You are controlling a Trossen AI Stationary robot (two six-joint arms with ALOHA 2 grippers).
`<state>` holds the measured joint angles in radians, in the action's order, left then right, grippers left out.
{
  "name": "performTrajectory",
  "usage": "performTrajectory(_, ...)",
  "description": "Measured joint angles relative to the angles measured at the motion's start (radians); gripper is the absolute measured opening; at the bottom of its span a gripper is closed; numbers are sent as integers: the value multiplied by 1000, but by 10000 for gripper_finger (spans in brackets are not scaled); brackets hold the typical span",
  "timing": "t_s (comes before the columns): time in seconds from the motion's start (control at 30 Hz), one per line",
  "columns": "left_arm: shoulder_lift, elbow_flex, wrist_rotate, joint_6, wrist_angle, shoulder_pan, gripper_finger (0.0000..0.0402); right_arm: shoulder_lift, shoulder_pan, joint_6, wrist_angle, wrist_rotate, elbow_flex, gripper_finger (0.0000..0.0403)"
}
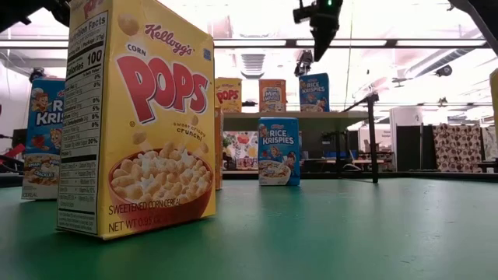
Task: Stack cereal on shelf
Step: Put the right blue cereal box on the shelf
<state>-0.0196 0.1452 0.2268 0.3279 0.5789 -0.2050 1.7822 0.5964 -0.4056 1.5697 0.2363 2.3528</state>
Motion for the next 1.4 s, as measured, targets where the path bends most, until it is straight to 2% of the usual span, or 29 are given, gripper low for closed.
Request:
performTrajectory(0.1, 0, 0, 0, 0, 0, 0, 0, -28, -32, 126, -3, -6, -2, 197)
performTrajectory(0.17, 0, 0, 0, 0, -2, 0, 0, -43, -59, 192, 0, -56, -7, 185)
performTrajectory(0.27, 0, 0, 0, -5, -3, 0, 0, -81, -121, 252, -1, -120, -47, 155)
performTrajectory(0.33, 0, 0, 0, -11, -3, 0, 0, -110, -176, 279, -5, -108, -93, 131)
performTrajectory(0.47, 0, 0, 0, -14, -4, 0, 0, -170, -280, 340, -58, -23, -245, 82)
performTrajectory(0.67, 0, 0, 0, -22, -3, 0, 0, -295, -354, 337, -342, 10, -572, 27)
performTrajectory(0.87, 0, -1, 0, -23, -2, 0, 0, -425, -315, 311, -653, 24, -899, 9)
performTrajectory(1.03, 0, -1, -1, -23, 0, 0, 0, -513, -230, 304, -898, 30, -1130, 9)
performTrajectory(1.27, 0, 2, -1, -23, -4, 0, 0, -560, -110, 321, -1138, 30, -1342, 9)
performTrajectory(1.4, 0, 2, -1, -23, -7, 0, 0, -563, -76, 328, -1193, 30, -1383, 9)
